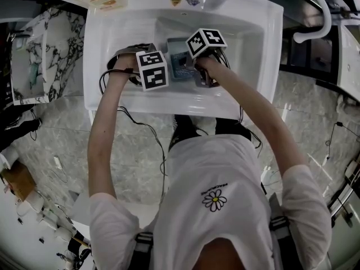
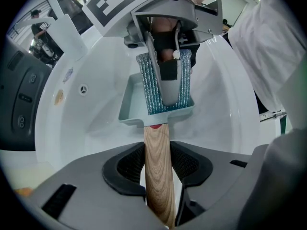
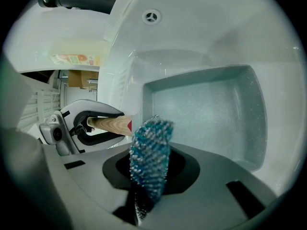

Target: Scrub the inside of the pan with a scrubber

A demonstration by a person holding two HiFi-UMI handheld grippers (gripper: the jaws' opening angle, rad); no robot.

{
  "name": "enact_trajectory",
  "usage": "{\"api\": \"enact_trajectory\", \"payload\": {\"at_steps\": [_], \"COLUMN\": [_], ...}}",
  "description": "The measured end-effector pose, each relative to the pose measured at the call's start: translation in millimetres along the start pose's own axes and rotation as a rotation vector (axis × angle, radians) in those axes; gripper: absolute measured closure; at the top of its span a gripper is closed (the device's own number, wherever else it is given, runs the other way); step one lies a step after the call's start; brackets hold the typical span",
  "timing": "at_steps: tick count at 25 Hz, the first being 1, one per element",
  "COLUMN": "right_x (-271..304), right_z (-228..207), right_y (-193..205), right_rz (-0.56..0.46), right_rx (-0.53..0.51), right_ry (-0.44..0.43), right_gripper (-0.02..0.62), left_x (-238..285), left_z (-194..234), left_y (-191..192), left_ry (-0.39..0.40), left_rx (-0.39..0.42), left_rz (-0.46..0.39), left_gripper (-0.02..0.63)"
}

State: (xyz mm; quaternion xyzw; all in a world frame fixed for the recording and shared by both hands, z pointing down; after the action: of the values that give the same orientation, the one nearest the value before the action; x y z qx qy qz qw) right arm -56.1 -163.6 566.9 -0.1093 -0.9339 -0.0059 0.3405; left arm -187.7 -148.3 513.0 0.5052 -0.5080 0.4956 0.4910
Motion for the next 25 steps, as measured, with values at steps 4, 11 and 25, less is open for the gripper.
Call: {"api": "enact_trajectory", "payload": {"at_steps": [4, 11, 25], "right_x": [1.8, -1.1, -23.0], "right_z": [4.4, 7.2, -2.4], "right_y": [-0.3, -0.1, 8.3], "right_rz": [0.001, -0.013, -0.055], "right_rx": [-0.015, -0.064, -0.097], "right_ry": [0.005, 0.032, 0.083], "right_gripper": [0.54, 0.538, 0.538], "left_x": [0.1, 1.4, 3.8], "left_z": [-0.1, 1.0, -4.2], "left_y": [-0.6, -0.3, -1.2], "left_ry": [0.001, 0.002, -0.046], "left_rx": [-0.003, -0.013, -0.064], "left_rz": [0.001, 0.001, -0.007], "left_gripper": [0.436, 0.436, 0.451]}}
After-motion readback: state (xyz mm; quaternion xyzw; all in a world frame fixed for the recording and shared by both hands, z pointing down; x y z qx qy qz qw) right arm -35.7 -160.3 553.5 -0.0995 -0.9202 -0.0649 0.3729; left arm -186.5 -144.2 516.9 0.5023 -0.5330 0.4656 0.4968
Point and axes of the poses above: the fingertips, and each gripper's own axes: x forward along the fingers, z to its left, y out of its underside, the point moved 10 cm from there along -x, backward along the fingers, and after that the axes turned 4 degrees about -x, right-handed, at the moved point
